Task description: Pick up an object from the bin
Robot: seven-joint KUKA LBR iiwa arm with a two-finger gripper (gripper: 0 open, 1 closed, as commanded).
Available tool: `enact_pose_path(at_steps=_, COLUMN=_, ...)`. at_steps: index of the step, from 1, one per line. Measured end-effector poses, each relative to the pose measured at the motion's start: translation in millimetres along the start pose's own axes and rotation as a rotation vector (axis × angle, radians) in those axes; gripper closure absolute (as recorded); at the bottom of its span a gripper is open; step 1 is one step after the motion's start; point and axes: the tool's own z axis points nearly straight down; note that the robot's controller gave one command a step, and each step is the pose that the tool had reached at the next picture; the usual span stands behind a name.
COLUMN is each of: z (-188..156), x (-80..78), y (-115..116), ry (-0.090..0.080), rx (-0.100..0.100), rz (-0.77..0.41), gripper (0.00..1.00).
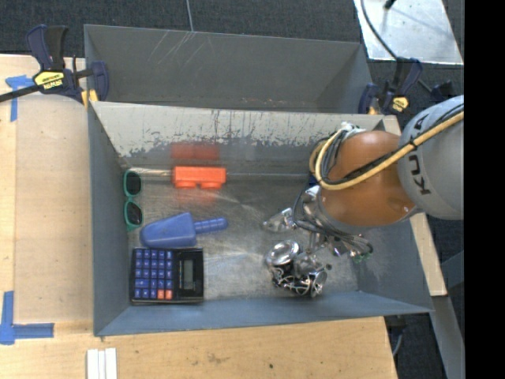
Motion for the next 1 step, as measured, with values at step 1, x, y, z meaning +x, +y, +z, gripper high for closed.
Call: enact_pose_path(at_steps=1, z=1.4, x=9.3, y=16.0, ry=0.021, rx=0.000, rz=0.171, gripper=1.00)
